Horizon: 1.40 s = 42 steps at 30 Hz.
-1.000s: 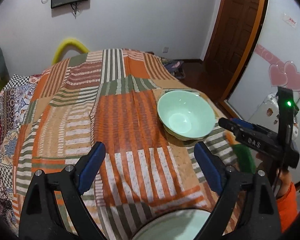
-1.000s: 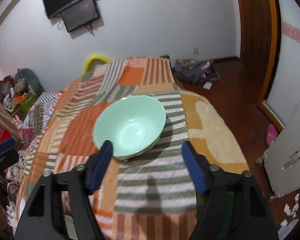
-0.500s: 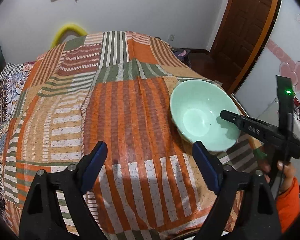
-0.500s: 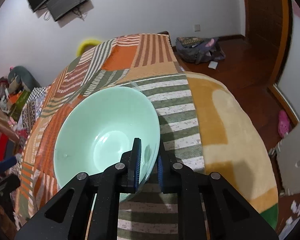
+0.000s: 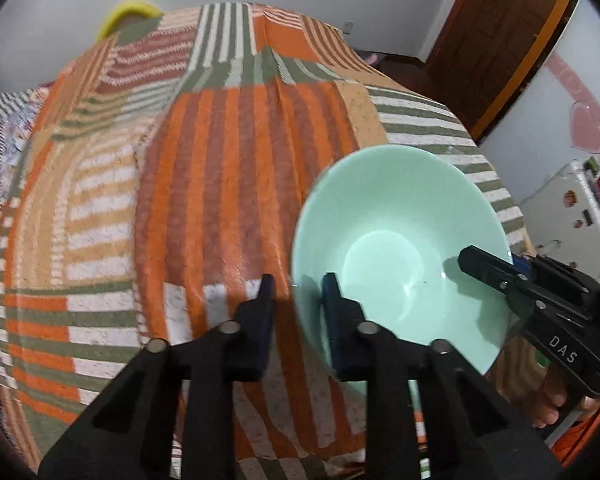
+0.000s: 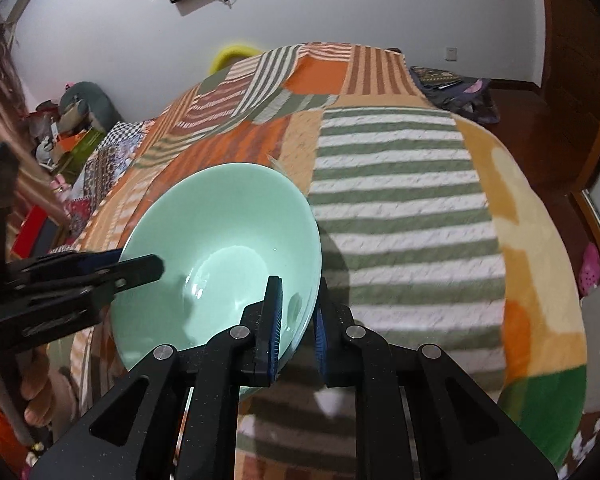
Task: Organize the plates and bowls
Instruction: 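Grasp the mint-green bowl rim with both tools, then lift and carry the mint-green bowl with both tools over the bowl stack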
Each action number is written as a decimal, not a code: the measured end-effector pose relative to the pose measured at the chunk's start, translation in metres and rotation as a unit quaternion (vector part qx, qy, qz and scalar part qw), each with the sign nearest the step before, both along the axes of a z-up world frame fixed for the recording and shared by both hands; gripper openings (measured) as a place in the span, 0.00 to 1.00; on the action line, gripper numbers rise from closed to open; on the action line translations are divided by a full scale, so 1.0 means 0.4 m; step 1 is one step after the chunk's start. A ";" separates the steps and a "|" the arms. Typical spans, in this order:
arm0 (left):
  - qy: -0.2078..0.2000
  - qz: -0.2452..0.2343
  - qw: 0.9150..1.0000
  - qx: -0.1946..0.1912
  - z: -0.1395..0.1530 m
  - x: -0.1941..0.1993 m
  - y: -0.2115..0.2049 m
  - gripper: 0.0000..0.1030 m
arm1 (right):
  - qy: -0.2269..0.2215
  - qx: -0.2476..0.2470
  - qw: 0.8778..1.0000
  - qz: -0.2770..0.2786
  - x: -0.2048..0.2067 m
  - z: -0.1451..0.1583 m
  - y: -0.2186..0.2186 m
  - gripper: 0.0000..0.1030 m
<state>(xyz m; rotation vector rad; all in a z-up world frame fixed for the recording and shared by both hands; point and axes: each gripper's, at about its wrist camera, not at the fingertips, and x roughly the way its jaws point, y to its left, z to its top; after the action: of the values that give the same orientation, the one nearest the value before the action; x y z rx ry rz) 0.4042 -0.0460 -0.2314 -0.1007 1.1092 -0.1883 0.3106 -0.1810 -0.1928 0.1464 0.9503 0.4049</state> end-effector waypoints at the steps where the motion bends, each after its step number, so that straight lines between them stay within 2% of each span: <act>1: 0.002 -0.004 1.000 -0.004 0.001 -0.003 -0.002 0.12 | 0.000 0.001 1.000 -0.001 0.001 0.000 0.003 0.13; 4: 0.002 -0.006 1.000 0.007 0.010 -0.010 -0.013 0.10 | 0.004 0.003 1.000 -0.004 0.006 0.005 0.010 0.13; 13: -0.002 0.006 1.000 -0.006 0.045 -0.058 0.001 0.11 | 0.004 0.001 1.000 -0.007 -0.025 0.031 0.027 0.13; 23: -0.054 0.001 0.998 0.017 0.168 -0.193 0.008 0.10 | -0.021 0.018 1.000 -0.009 -0.105 0.108 0.046 0.13; 31: -0.089 0.010 0.996 0.004 0.262 -0.311 0.046 0.10 | -0.054 0.015 0.998 -0.002 -0.187 0.183 0.087 0.13; 42: -0.124 0.031 0.992 -0.014 0.339 -0.490 0.148 0.10 | -0.072 0.030 0.997 0.018 -0.282 0.220 0.170 0.13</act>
<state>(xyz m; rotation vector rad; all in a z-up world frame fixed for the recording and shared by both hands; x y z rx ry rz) 0.2082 0.0131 -0.0957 -0.1324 0.8542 -0.1555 0.1978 -0.1130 -0.1049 0.1537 0.8004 0.4706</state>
